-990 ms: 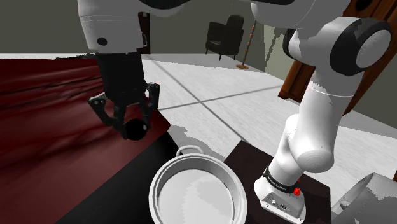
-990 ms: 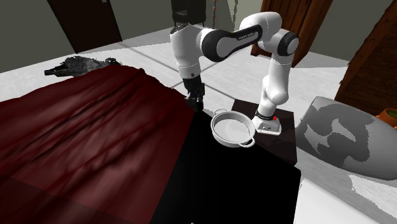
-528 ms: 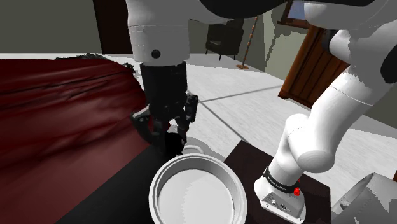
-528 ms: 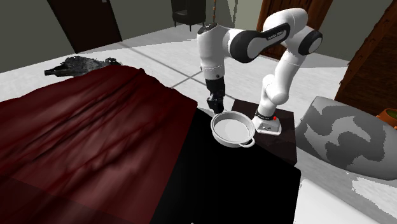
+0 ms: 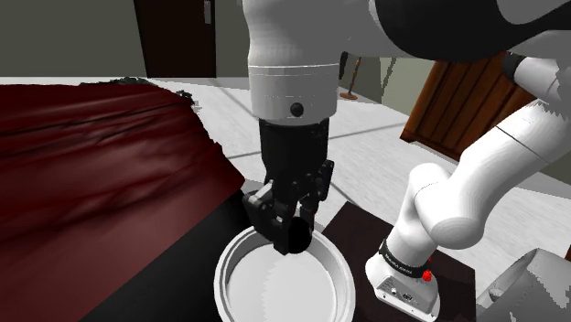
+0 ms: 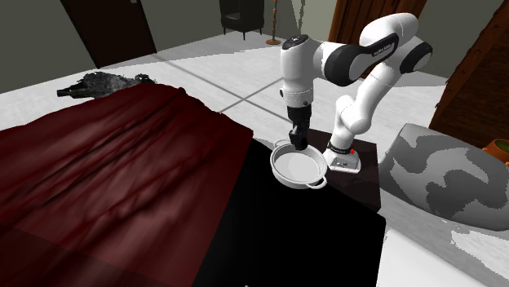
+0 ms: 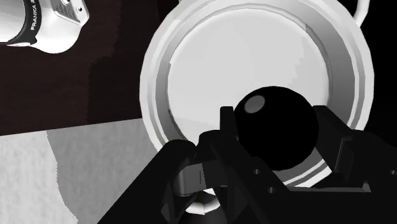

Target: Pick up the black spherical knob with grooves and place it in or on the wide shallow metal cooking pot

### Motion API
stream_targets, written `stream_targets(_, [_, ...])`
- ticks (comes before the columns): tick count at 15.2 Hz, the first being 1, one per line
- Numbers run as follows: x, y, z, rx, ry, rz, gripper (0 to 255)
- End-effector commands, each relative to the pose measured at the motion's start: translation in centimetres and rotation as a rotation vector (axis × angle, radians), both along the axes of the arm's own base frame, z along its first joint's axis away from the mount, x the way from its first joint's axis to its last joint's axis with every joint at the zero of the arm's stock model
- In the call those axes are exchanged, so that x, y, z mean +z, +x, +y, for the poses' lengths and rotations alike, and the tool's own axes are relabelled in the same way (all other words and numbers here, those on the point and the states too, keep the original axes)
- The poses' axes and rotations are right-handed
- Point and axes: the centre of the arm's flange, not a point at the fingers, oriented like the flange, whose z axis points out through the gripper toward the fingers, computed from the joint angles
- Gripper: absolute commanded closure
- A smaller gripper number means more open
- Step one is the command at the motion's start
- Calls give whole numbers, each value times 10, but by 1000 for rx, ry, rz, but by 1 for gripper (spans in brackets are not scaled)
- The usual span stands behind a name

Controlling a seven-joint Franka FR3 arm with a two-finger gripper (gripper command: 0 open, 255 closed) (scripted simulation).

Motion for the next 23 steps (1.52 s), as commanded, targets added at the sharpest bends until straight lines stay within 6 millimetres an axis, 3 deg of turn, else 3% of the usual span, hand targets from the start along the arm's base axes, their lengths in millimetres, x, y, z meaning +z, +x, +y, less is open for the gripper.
stream_targets(1, [-10, -2, 0, -1, 0, 0, 255])
stream_targets(12, [-66, -2, 0, -1, 0, 0, 255])
stream_targets(19, [-66, -2, 0, -1, 0, 0, 255])
stream_targets(20, [-66, -2, 0, -1, 0, 0, 0])
stream_targets(23, [-66, -2, 0, -1, 0, 0, 0])
